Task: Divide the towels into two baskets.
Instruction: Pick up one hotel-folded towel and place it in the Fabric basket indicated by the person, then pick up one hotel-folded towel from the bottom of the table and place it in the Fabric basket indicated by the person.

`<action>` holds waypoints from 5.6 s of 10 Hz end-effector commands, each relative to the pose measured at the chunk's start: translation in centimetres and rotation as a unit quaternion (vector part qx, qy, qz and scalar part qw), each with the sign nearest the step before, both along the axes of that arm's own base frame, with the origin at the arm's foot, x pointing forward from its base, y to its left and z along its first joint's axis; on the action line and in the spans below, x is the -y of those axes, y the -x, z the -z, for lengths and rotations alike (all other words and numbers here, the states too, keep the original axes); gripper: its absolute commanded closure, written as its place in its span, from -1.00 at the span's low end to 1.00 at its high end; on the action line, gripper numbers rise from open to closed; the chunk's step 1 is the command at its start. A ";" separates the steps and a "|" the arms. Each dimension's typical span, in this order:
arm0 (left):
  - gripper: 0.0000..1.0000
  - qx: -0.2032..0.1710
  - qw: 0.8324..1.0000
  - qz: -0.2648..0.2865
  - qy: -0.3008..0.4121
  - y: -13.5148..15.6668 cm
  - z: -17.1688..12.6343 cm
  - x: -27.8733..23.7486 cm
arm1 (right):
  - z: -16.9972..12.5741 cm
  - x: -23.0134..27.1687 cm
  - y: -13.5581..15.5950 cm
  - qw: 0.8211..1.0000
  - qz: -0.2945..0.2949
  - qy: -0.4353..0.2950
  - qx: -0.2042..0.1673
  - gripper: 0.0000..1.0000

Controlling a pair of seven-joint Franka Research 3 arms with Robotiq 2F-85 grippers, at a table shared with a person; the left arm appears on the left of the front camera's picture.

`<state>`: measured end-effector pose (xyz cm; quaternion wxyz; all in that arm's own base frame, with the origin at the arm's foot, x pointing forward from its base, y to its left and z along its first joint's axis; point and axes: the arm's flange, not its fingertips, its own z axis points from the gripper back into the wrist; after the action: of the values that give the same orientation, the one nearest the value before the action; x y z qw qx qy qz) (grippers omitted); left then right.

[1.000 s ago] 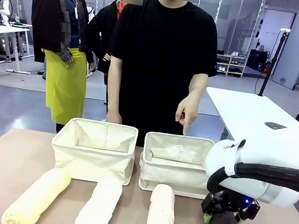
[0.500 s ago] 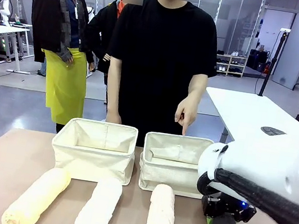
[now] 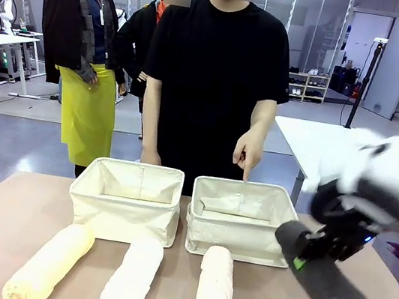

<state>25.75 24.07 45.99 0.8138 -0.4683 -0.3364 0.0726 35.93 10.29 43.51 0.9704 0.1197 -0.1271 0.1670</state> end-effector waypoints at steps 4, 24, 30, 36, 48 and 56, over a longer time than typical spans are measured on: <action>-1.00 0.007 1.000 0.001 0.004 0.2 -0.2 -0.2 | -9.3 -2.3 -1.3 0.990 -0.121 -0.058 0.053 0.17; -1.00 0.007 1.000 0.001 0.004 0.2 -0.2 -0.2 | -3.2 -17.5 -22.5 0.783 -0.602 0.141 0.072 0.17; -1.00 0.007 1.000 0.001 0.004 0.2 -0.2 -0.2 | 0.3 -17.4 -24.7 0.789 -0.595 0.135 0.071 0.17; -1.00 0.007 1.000 0.001 0.004 0.2 -0.2 -0.2 | -0.3 -15.8 -25.4 0.805 -0.570 0.149 0.073 -0.61; -1.00 0.007 1.000 0.001 0.004 0.2 -0.2 -0.2 | -0.9 -15.1 -25.8 0.802 -0.575 0.140 0.076 -1.00; -1.00 0.007 1.000 0.001 0.004 0.2 -0.2 -0.2 | -4.9 -10.3 -21.6 0.863 -0.504 -0.003 -0.026 -1.00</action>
<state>25.74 24.10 45.96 0.8140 -0.4680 -0.3362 0.0737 59.62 22.68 46.90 0.7416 0.0957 -0.0466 0.6624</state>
